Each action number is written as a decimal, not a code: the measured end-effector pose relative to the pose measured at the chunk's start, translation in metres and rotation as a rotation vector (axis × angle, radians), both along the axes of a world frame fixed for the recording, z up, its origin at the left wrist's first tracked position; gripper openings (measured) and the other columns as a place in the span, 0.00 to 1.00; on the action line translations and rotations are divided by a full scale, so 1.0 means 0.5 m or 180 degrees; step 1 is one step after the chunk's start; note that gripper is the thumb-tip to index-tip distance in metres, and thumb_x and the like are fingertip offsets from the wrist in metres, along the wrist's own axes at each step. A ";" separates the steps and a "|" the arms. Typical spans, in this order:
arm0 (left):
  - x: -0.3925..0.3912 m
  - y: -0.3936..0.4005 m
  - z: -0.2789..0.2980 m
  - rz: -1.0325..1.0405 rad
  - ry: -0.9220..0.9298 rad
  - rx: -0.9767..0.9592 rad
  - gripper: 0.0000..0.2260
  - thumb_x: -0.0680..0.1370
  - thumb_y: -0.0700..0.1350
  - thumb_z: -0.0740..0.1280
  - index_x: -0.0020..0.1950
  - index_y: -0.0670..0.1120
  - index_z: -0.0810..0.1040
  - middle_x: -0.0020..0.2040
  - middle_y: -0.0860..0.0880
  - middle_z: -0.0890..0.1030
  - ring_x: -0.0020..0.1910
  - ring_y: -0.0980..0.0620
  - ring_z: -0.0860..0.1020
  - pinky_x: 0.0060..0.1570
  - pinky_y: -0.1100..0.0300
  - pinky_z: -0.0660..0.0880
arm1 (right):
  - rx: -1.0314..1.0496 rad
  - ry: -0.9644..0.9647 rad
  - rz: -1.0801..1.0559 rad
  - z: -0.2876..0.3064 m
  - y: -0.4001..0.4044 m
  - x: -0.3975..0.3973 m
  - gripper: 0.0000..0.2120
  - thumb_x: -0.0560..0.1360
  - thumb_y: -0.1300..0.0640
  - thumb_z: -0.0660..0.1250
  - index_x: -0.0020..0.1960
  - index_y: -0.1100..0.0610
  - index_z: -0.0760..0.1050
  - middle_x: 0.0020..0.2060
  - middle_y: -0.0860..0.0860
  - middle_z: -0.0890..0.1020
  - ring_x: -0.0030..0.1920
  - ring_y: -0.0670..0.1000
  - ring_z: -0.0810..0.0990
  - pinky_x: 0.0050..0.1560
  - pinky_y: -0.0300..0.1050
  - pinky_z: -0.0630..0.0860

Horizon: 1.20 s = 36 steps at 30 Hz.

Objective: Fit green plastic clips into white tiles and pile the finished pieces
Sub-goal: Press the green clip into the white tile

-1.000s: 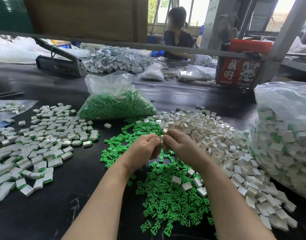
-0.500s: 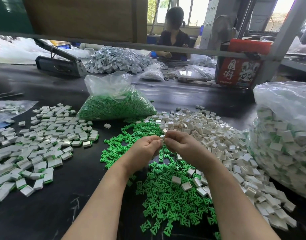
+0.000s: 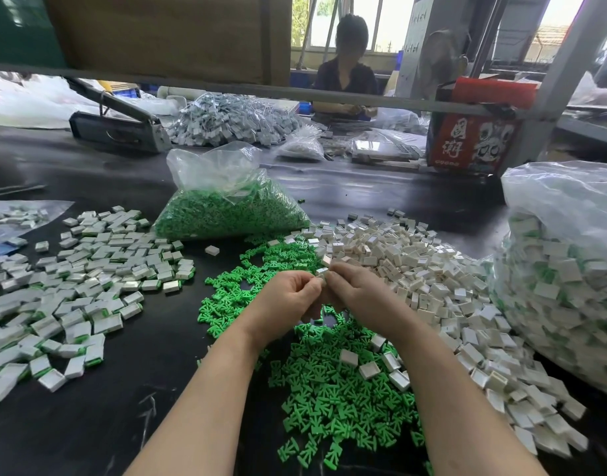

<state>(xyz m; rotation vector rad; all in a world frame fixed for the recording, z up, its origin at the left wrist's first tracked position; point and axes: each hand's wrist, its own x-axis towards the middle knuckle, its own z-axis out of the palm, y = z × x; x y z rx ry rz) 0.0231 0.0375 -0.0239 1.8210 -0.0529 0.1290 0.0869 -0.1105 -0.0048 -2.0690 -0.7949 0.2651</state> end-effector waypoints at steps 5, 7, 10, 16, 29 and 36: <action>0.001 -0.003 -0.002 0.0138 0.0046 0.0107 0.15 0.84 0.42 0.59 0.39 0.44 0.76 0.28 0.52 0.78 0.27 0.56 0.74 0.29 0.66 0.69 | -0.0208 -0.0359 -0.0091 -0.010 0.008 -0.002 0.13 0.82 0.55 0.57 0.45 0.59 0.74 0.34 0.51 0.77 0.33 0.48 0.72 0.36 0.46 0.69; 0.003 -0.006 -0.003 0.0212 0.0082 0.0144 0.14 0.84 0.42 0.59 0.41 0.41 0.77 0.29 0.51 0.77 0.29 0.54 0.74 0.29 0.65 0.70 | -0.0212 -0.0372 -0.0123 -0.015 0.009 -0.002 0.13 0.82 0.55 0.56 0.43 0.58 0.74 0.35 0.52 0.77 0.34 0.49 0.73 0.37 0.48 0.70; 0.006 -0.010 -0.002 0.0201 0.0179 0.0133 0.13 0.84 0.42 0.58 0.45 0.38 0.77 0.31 0.49 0.77 0.30 0.52 0.73 0.30 0.65 0.71 | -0.0083 -0.0355 -0.0125 -0.016 0.008 -0.005 0.14 0.80 0.52 0.54 0.39 0.55 0.71 0.33 0.51 0.75 0.33 0.50 0.73 0.36 0.51 0.71; 0.003 -0.005 -0.006 0.0102 0.0392 0.0248 0.15 0.85 0.45 0.57 0.50 0.36 0.77 0.36 0.48 0.75 0.36 0.51 0.71 0.34 0.59 0.68 | -0.0194 -0.0579 -0.0157 -0.019 0.014 -0.015 0.14 0.81 0.55 0.55 0.38 0.53 0.69 0.32 0.52 0.76 0.36 0.56 0.77 0.41 0.61 0.77; 0.001 -0.009 -0.001 0.0053 0.0109 0.0012 0.14 0.85 0.43 0.57 0.39 0.46 0.71 0.28 0.57 0.69 0.27 0.58 0.66 0.29 0.66 0.63 | 0.0108 -0.0443 -0.0175 -0.020 0.008 0.002 0.08 0.82 0.57 0.59 0.48 0.55 0.76 0.30 0.45 0.75 0.31 0.46 0.72 0.34 0.47 0.70; 0.004 -0.011 -0.004 0.0113 0.0000 0.0159 0.15 0.85 0.44 0.56 0.38 0.47 0.71 0.26 0.58 0.71 0.27 0.58 0.67 0.30 0.63 0.64 | 0.0108 -0.0728 -0.0241 -0.024 0.011 -0.002 0.10 0.82 0.56 0.57 0.45 0.53 0.74 0.31 0.46 0.75 0.30 0.45 0.72 0.34 0.47 0.69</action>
